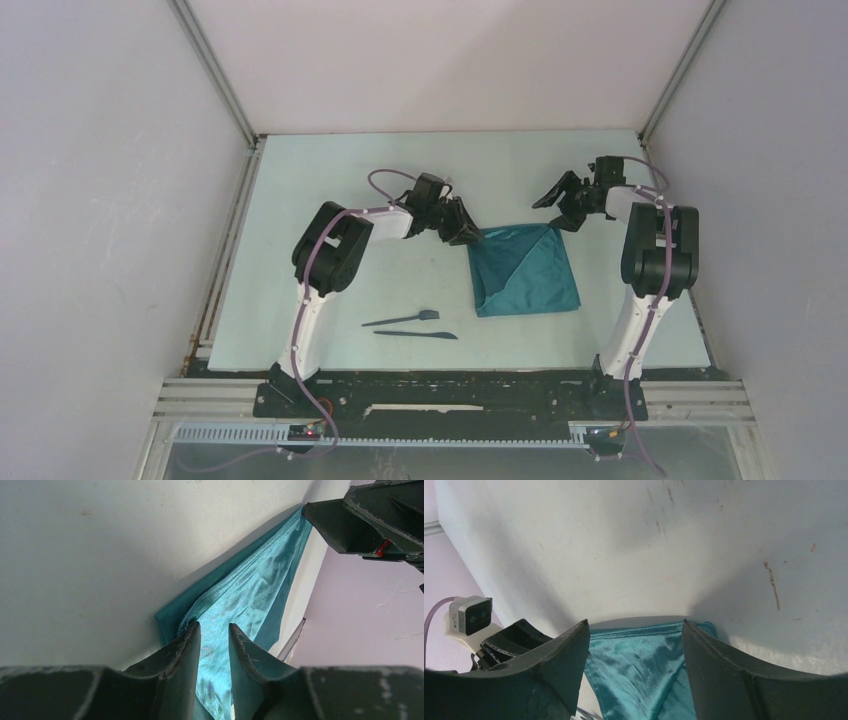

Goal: Fold the napkin into a case and place the utensils inside
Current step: Smooth out the upper triangle-folded napkin at the center of the board.

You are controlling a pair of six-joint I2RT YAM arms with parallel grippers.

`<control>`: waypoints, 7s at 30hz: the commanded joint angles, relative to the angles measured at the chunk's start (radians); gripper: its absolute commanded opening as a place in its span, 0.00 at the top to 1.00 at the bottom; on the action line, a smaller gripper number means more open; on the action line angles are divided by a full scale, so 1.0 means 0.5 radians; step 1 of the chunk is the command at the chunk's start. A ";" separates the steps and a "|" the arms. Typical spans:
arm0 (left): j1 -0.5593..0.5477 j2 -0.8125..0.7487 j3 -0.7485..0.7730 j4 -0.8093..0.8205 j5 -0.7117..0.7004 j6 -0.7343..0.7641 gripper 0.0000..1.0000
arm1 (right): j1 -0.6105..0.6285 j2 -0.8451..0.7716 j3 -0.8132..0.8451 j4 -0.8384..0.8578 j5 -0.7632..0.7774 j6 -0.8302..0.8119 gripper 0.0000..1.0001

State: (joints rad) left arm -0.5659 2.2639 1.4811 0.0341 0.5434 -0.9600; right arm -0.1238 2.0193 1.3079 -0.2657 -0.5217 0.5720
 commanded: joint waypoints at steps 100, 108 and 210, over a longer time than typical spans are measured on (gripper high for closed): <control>-0.046 -0.003 0.521 -0.799 -0.451 0.702 0.69 | 0.972 -1.216 -1.327 0.321 -0.190 0.175 0.25; -0.046 0.016 0.554 -0.786 -0.466 0.706 0.81 | 0.977 -1.179 -1.327 0.362 -0.203 0.194 0.26; -0.272 -0.398 -0.293 -0.296 -0.448 0.414 0.94 | 2.208 -0.617 -0.372 -0.987 1.898 0.080 0.63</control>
State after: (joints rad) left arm -0.6975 2.0869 1.3426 -0.1379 0.3244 -0.7444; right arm 0.9649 1.7065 1.0904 -0.7338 0.3992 0.5724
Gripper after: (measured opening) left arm 0.059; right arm 0.397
